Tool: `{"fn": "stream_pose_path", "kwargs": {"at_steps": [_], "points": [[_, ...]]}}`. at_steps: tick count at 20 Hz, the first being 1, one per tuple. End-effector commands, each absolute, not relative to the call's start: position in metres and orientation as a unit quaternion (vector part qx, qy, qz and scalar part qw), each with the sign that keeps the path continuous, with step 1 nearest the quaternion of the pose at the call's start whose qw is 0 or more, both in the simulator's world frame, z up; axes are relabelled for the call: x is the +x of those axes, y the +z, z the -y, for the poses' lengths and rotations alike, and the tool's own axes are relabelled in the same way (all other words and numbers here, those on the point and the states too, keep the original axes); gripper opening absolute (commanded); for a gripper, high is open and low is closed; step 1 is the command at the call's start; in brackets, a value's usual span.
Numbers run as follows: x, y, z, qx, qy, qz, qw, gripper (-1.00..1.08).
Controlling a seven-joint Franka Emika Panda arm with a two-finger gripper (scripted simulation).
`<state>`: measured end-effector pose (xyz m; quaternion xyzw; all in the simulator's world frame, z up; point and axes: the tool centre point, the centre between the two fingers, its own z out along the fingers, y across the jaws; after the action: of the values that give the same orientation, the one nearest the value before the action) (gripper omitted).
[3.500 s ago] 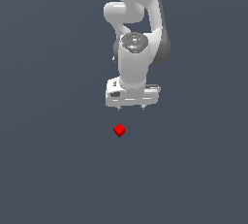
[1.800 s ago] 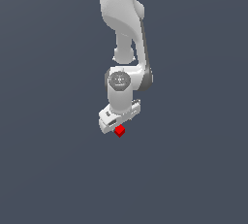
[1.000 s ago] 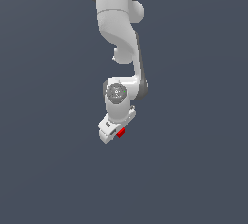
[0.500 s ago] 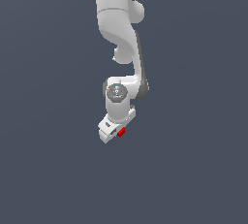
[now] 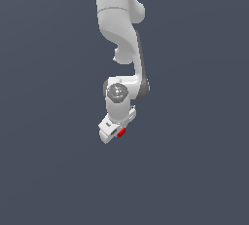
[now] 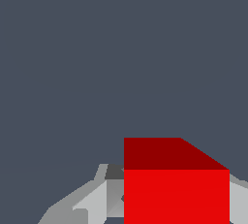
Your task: Pick up the red cube and move it to a goal position.
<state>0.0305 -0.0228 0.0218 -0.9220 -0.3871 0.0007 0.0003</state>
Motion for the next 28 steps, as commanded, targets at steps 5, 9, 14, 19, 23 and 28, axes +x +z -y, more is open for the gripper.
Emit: {"fn": "stream_pose_path", "kwargs": {"at_steps": [5, 9, 14, 19, 23, 28], "points": [[0.030, 0.044, 0.022, -0.922, 0.000, 0.387, 0.000, -1.00], [0.030, 0.071, 0.022, -0.922, 0.000, 0.387, 0.000, -1.00], [0.028, 0.118, 0.020, -0.922, 0.000, 0.388, 0.000, -1.00], [0.027, 0.178, 0.018, -0.922, 0.000, 0.388, 0.000, -1.00], [0.027, 0.227, 0.017, -0.922, 0.000, 0.388, 0.000, -1.00], [0.027, 0.287, 0.015, -0.922, 0.000, 0.388, 0.000, -1.00]]}}
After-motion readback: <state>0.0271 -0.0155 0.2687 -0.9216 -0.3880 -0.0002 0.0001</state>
